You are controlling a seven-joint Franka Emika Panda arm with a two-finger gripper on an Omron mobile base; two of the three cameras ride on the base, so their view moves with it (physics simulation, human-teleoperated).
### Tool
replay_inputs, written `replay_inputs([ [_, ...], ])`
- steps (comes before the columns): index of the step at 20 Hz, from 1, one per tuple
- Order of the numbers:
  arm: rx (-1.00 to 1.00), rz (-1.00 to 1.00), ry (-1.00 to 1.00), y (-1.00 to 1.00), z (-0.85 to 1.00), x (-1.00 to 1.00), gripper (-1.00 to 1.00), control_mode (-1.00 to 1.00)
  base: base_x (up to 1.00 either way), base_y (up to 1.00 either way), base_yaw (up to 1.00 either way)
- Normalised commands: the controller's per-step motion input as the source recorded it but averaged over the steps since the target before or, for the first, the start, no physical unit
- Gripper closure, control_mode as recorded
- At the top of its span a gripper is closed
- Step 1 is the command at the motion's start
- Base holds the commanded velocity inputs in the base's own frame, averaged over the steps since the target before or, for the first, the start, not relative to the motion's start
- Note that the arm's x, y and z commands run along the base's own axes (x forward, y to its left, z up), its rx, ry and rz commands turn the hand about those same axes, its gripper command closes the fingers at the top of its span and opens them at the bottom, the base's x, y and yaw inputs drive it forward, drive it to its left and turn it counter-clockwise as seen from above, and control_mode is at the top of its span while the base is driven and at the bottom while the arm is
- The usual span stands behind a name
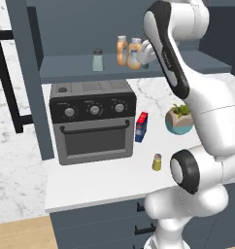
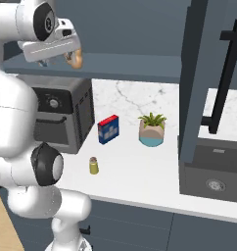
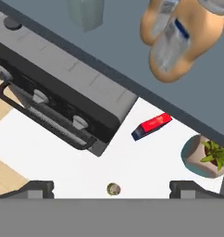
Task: Put the shaker and condiment bottle from the counter next to their counterparts in the cabinet.
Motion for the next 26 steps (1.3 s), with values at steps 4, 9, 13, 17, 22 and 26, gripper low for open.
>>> replay_inputs([
  [4,0.03,0.02,-0.18,-0.03,-0.65,-0.94,-1.0,-1.0,0.0,0.0,0.0],
  [9,0.01,0.02,-0.19,-0.02,-0.69,-0.9,-1.0,-1.0,0.0,0.0,0.0],
  [13,0.0,0.03,-0.14,-0.02,-0.6,-0.66,-1.0,-1.0,0.0,0.0,0.0],
  [17,0.0,0.03,-0.04,-0.03,-0.48,-0.38,-1.0,-1.0,0.0,0.0,0.0],
  [22,0.0,0.01,0.0,0.0,-0.51,-0.12,-1.0,-1.0,0.0,0.0,0.0],
  [26,0.0,0.0,0.0,-0.01,-0.39,-0.08,-1.0,-1.0,0.0,0.0,0.0],
])
